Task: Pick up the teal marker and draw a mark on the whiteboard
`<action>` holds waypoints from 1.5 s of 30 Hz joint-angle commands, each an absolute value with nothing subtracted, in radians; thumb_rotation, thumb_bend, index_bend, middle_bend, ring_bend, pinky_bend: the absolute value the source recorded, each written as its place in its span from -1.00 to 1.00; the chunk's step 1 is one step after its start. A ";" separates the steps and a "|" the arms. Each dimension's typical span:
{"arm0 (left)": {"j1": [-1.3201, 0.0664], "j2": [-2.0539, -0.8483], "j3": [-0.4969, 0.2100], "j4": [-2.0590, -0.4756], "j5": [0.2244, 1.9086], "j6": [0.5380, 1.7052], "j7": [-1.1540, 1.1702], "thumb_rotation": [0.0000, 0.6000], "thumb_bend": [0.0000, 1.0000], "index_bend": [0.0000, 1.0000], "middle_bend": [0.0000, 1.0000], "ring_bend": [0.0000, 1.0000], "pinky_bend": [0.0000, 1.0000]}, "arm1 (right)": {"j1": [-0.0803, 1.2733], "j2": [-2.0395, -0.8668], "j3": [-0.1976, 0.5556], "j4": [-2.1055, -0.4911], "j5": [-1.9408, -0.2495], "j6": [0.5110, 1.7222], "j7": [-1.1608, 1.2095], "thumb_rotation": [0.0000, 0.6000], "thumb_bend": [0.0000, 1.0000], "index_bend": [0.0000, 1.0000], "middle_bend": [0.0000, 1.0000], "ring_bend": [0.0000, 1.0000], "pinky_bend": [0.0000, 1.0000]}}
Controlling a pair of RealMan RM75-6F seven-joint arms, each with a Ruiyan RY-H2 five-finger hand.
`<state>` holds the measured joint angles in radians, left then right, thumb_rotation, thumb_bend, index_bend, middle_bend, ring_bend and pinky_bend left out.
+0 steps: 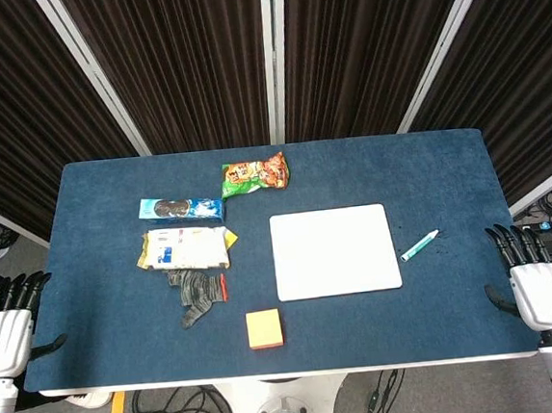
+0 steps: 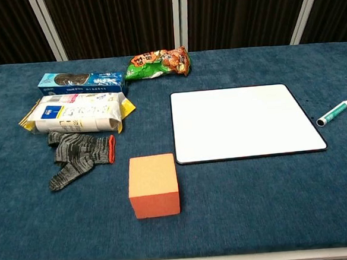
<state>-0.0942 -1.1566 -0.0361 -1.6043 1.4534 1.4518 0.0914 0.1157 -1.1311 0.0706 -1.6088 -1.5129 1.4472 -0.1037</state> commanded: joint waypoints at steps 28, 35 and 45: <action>-0.069 -1.188 -0.035 -1.591 1.451 1.481 0.064 1.00 -0.96 -0.80 -0.82 -0.91 -1.00 | 0.485 -1.410 0.068 -1.094 -1.539 0.969 -0.057 1.00 -0.55 -0.34 -0.28 -0.80 -0.86; -0.061 -1.179 -0.034 -1.604 1.438 1.480 0.062 1.00 -0.96 -0.80 -0.82 -0.91 -1.00 | 0.527 -1.531 0.019 -0.907 -1.602 0.971 -0.024 1.00 -0.58 -0.30 -0.25 -0.80 -0.86; -0.059 -1.180 -0.035 -1.606 1.430 1.474 0.062 1.00 -0.96 -0.80 -0.82 -0.91 -1.00 | 0.549 -1.616 -0.013 -0.748 -1.627 0.993 0.061 1.00 -0.58 -0.16 -0.19 -0.76 -0.86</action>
<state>-0.0587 -1.1797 -0.0349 -1.6062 1.4305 1.4736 0.0617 0.5437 -1.6046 -0.0064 -0.7616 -1.6212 0.9867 0.0487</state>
